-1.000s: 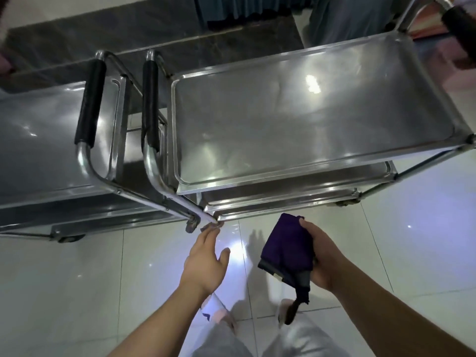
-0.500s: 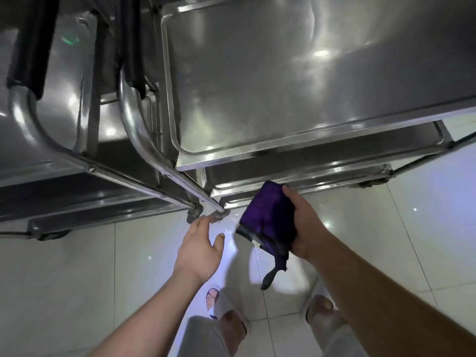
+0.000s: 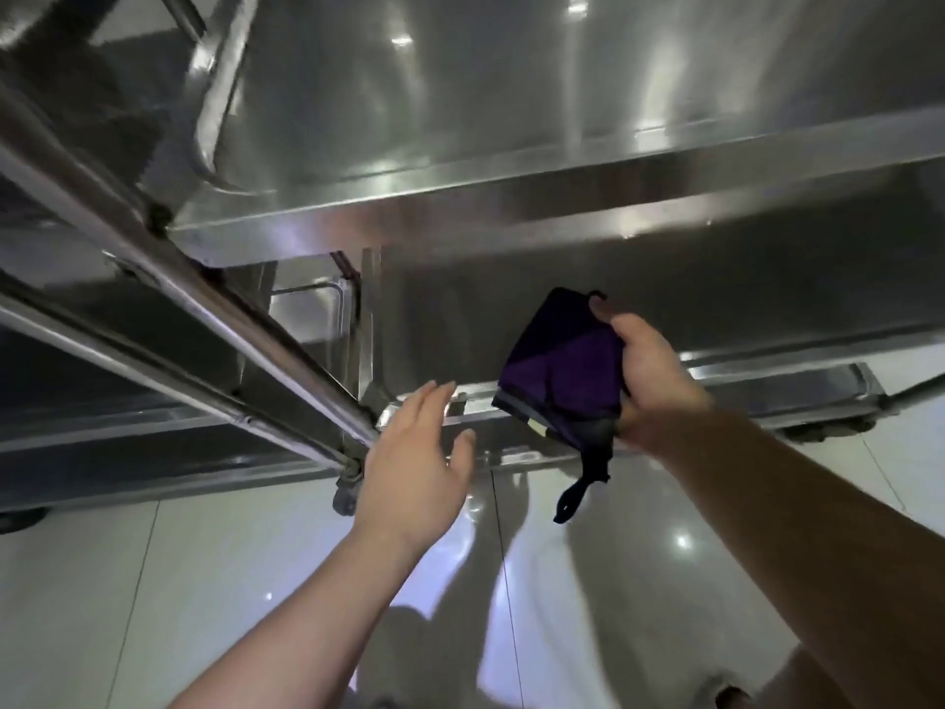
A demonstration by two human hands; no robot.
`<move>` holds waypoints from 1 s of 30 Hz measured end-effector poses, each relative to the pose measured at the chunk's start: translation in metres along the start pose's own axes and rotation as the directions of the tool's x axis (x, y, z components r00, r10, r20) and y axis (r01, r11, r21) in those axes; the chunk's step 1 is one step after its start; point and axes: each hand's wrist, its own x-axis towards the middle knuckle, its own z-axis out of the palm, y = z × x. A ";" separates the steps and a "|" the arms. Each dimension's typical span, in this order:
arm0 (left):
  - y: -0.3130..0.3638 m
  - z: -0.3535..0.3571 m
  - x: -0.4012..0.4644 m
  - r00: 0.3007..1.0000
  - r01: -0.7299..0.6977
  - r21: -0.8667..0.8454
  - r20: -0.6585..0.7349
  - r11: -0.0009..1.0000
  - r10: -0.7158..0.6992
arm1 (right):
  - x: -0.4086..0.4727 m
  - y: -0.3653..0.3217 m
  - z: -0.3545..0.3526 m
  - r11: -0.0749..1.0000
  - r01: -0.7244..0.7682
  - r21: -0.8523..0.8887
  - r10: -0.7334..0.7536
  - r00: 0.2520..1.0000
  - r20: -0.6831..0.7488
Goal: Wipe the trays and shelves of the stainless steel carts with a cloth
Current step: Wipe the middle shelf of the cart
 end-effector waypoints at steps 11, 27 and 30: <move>-0.038 0.041 0.024 0.937 -0.166 0.015 -0.308 0.986 0.162 | 0.100 -0.007 0.016 0.929 0.348 -0.128 -0.330 0.934 0.140; -0.060 -0.008 -0.003 0.597 -0.416 -0.177 -0.793 0.892 0.121 | 0.126 0.015 0.117 0.775 0.458 -0.435 -0.371 0.887 0.274; -0.064 -0.021 0.011 0.514 -0.473 -0.230 -0.856 0.851 0.054 | 0.141 0.019 0.140 0.748 0.472 -0.467 -0.378 0.881 0.283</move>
